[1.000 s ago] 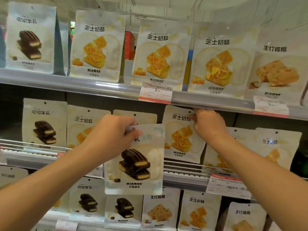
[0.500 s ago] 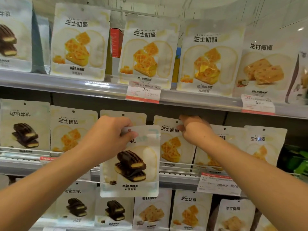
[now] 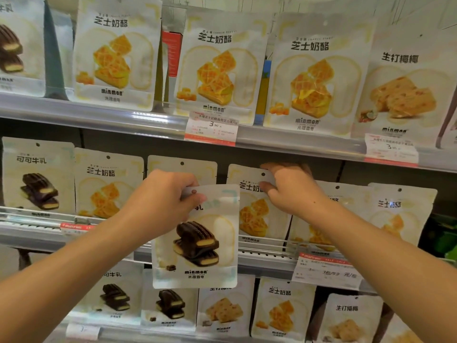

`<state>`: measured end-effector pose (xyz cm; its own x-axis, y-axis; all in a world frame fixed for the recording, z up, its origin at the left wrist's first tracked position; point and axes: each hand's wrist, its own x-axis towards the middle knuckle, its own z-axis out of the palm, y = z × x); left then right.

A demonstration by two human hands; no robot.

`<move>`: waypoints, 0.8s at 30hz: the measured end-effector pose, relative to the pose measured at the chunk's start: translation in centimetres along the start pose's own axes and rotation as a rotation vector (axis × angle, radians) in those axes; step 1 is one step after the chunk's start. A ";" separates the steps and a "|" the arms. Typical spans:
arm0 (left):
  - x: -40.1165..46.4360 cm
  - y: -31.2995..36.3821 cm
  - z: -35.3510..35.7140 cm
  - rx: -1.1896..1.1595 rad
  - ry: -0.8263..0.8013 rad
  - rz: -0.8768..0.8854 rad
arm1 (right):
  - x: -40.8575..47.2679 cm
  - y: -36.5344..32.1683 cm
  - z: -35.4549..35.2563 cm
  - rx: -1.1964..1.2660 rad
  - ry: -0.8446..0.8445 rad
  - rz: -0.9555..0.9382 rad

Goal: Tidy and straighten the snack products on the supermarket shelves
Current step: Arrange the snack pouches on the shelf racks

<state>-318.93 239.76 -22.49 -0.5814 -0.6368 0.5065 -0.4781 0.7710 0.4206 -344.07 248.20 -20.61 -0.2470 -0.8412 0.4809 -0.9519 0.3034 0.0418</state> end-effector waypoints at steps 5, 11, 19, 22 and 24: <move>-0.5 -0.6 0.7 -0.001 0.016 -0.055 | -2.4 -3.3 0.6 0.506 0.121 -0.265; -4.0 -2.4 0.5 0.019 0.050 -0.128 | -3.4 -7.4 4.0 0.706 -0.127 -0.403; -12.2 -7.0 -1.7 0.221 0.281 -0.237 | -3.2 -16.4 7.3 0.914 -0.196 -0.482; -16.3 -10.5 -3.0 0.228 0.426 -0.391 | -2.8 -20.4 8.1 0.909 -0.165 -0.486; -19.2 -13.0 -3.8 0.159 0.483 -0.503 | -2.4 -23.1 8.6 0.926 -0.158 -0.471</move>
<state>-299.09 241.95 -34.84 0.0737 -0.8166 0.5725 -0.7230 0.3517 0.5947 -323.02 239.38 -30.27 0.2270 -0.8541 0.4680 -0.7080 -0.4747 -0.5229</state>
